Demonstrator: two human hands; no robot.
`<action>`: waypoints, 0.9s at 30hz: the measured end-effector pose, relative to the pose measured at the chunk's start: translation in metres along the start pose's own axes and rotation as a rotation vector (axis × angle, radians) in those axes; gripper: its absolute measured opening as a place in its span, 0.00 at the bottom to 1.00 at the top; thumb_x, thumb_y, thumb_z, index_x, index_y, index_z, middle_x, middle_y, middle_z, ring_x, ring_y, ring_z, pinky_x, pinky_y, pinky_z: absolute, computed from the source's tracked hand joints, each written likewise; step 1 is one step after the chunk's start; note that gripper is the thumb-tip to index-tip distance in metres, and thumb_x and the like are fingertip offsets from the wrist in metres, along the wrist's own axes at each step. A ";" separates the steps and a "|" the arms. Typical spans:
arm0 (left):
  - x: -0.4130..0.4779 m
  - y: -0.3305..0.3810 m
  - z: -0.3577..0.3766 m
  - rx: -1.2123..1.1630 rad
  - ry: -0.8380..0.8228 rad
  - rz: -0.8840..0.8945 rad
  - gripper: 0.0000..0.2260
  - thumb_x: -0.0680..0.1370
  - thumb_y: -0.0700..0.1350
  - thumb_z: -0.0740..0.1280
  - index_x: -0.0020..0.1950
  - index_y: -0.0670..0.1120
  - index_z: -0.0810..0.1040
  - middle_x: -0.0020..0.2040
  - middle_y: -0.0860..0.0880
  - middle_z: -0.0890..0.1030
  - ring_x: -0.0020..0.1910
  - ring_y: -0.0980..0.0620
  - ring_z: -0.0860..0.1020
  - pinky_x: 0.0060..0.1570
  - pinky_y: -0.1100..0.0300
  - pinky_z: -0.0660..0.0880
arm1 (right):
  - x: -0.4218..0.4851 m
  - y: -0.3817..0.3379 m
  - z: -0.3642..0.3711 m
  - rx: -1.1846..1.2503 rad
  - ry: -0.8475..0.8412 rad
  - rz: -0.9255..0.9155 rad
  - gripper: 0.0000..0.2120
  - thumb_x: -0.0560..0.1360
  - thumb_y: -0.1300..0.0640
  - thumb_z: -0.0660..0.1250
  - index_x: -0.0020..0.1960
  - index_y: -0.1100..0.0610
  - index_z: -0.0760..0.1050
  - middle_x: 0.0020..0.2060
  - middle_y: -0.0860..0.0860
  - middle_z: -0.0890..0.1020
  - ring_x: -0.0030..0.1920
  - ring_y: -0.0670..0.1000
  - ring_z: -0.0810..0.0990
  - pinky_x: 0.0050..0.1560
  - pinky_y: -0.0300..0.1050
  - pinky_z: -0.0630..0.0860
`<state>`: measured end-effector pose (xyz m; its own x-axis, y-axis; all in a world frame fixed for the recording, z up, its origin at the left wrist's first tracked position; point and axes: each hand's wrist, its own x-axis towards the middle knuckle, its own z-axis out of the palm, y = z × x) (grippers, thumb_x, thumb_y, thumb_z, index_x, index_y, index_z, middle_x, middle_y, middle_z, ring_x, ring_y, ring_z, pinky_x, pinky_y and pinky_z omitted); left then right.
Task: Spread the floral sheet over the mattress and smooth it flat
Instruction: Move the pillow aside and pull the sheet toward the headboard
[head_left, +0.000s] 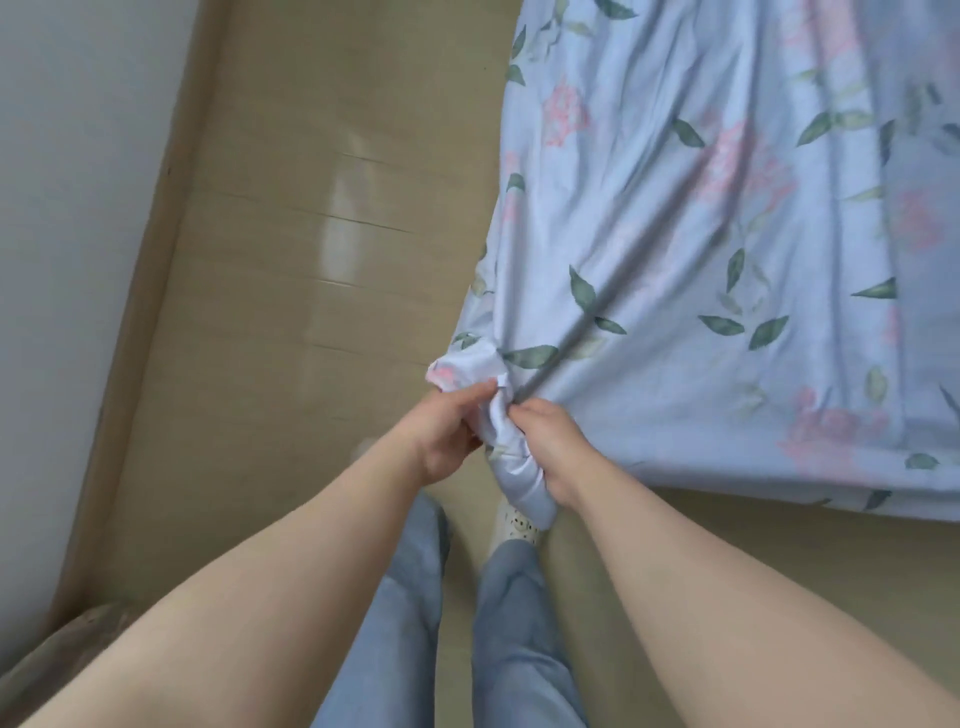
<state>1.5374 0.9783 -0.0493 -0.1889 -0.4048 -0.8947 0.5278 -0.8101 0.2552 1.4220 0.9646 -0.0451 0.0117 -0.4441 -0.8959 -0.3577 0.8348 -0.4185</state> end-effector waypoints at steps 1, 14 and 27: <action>-0.001 0.003 -0.003 0.104 0.030 0.067 0.14 0.80 0.41 0.62 0.66 0.41 0.72 0.51 0.44 0.79 0.48 0.49 0.79 0.48 0.58 0.76 | -0.001 0.004 0.003 -0.012 -0.016 0.000 0.12 0.80 0.59 0.57 0.40 0.55 0.72 0.37 0.52 0.75 0.43 0.52 0.74 0.45 0.44 0.70; -0.023 0.003 -0.119 1.030 0.791 -0.148 0.39 0.76 0.50 0.68 0.78 0.46 0.47 0.75 0.38 0.56 0.72 0.36 0.60 0.70 0.46 0.60 | -0.001 0.023 0.049 -0.442 0.017 0.023 0.14 0.76 0.59 0.58 0.31 0.52 0.66 0.43 0.55 0.76 0.46 0.52 0.73 0.45 0.41 0.66; -0.040 0.103 -0.053 1.140 0.474 0.192 0.19 0.78 0.44 0.62 0.69 0.41 0.70 0.66 0.42 0.74 0.65 0.43 0.73 0.61 0.57 0.70 | -0.020 -0.056 0.047 -0.477 0.165 -0.033 0.13 0.78 0.61 0.56 0.35 0.55 0.65 0.44 0.56 0.71 0.45 0.53 0.68 0.45 0.41 0.64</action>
<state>1.6435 0.9333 -0.0071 0.2532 -0.5568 -0.7911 -0.5485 -0.7563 0.3567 1.4857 0.9419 -0.0109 -0.1034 -0.5452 -0.8319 -0.7470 0.5948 -0.2970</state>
